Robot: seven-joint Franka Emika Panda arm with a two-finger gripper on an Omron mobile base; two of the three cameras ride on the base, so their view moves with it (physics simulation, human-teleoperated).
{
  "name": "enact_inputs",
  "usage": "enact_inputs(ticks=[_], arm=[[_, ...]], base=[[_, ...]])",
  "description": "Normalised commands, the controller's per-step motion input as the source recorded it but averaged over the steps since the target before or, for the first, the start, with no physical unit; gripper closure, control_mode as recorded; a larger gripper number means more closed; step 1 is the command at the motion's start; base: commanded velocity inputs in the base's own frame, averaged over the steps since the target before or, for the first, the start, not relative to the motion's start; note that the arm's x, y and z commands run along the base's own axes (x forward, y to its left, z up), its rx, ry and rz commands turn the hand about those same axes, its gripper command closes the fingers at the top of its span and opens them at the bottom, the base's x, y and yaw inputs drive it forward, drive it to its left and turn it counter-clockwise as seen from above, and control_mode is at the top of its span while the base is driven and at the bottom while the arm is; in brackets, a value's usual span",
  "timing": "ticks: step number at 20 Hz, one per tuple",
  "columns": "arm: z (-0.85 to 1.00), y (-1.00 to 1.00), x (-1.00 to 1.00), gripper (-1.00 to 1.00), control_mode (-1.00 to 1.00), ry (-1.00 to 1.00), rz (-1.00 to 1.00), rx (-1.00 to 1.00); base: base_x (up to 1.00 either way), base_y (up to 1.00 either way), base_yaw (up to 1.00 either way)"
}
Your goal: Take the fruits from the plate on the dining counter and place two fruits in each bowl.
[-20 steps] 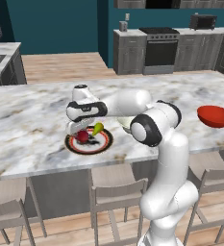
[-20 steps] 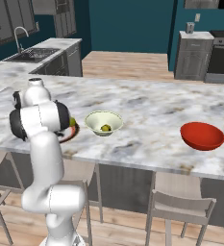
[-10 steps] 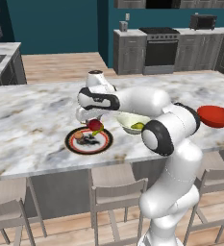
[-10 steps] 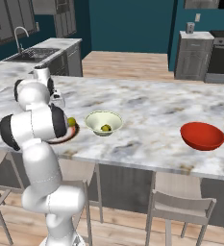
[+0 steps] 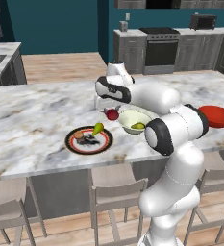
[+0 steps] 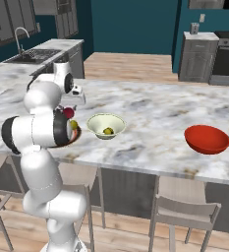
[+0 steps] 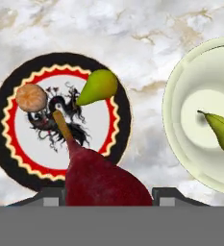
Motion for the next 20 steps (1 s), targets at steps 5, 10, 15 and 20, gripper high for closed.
enact_inputs(ticks=[5,10,15,20], arm=[[0.0,-0.96,0.32,1.0,-1.0,-0.01,-0.16,0.01],[-0.24,-0.8,0.26,1.0,-1.0,-0.01,-0.1,0.0],[-0.67,-0.63,0.03,1.0,-1.0,-0.05,-0.05,0.0],[-0.48,-0.31,0.06,1.0,-1.0,-0.01,-0.03,0.0]], base=[[0.0,0.0,0.0],[0.0,0.0,0.0],[0.0,0.0,0.0],[0.0,0.0,0.0]])
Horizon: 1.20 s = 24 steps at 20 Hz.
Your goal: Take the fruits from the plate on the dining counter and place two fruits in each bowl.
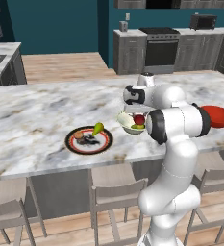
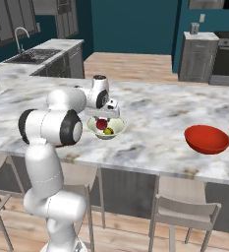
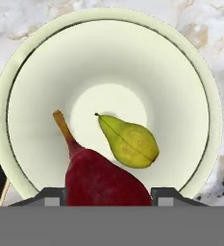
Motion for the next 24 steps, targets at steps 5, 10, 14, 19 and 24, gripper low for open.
enact_inputs(ticks=[5,10,14,19,24], arm=[[-0.21,-0.02,0.12,-1.0,-1.0,0.0,0.0,0.0],[-0.01,0.0,0.21,-1.0,-1.0,-0.01,0.0,0.0],[0.0,0.0,0.42,-1.0,-1.0,-0.07,0.0,0.0],[0.16,0.0,0.13,-1.0,-1.0,-0.02,-0.01,0.0],[0.67,0.01,-0.2,-1.0,-1.0,0.0,-0.05,0.0]], base=[[0.0,0.0,0.0],[0.0,0.0,0.0],[0.0,0.0,0.0],[0.0,0.0,0.0],[0.0,0.0,0.0]])
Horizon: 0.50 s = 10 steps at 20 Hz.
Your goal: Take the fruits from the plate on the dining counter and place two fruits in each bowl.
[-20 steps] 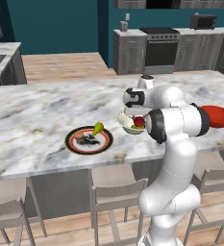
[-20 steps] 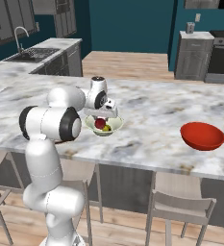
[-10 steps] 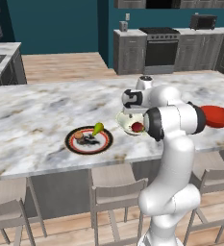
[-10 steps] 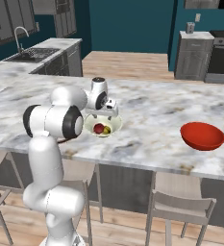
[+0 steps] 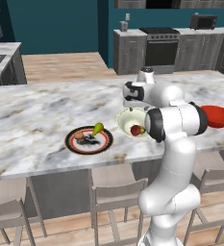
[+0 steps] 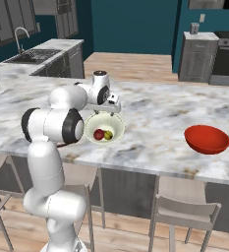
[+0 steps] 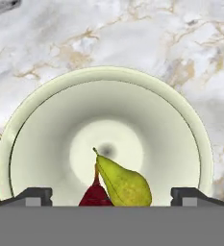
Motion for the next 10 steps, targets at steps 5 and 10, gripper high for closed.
enact_inputs(ticks=[5,10], arm=[[0.84,0.12,-0.21,-1.0,-1.0,0.0,-0.02,0.0],[0.27,0.63,-0.34,-1.0,-1.0,0.0,0.0,0.0]], base=[[0.0,0.0,0.0],[0.0,0.0,0.0]])
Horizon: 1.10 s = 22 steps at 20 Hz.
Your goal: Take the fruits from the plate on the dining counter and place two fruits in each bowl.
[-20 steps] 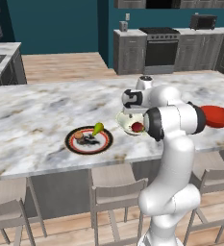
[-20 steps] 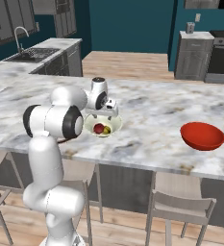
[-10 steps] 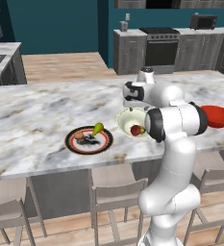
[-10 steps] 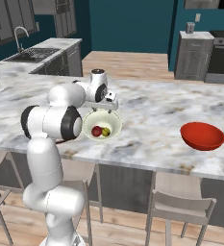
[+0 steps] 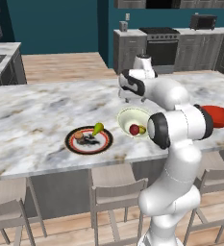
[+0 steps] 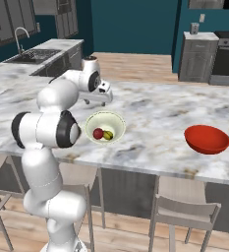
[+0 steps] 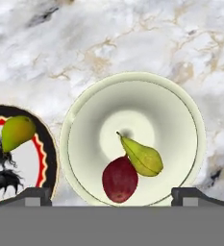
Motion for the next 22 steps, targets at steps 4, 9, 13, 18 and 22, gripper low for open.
enact_inputs(ticks=[4,9,13,18,22], arm=[[0.0,1.0,-0.09,-1.0,-1.0,0.0,-0.02,0.0],[-0.13,0.85,0.0,-1.0,-1.0,0.0,-0.1,0.01],[-0.67,0.61,0.0,-1.0,-1.0,0.0,-0.04,0.02],[-0.83,0.59,0.0,-1.0,-1.0,0.0,-0.02,0.0],[-0.46,0.33,0.05,-1.0,-1.0,0.0,0.0,0.0]], base=[[0.0,0.0,0.0],[0.0,0.0,0.0],[0.0,0.0,0.0],[0.0,0.0,0.0],[0.0,0.0,0.0]])
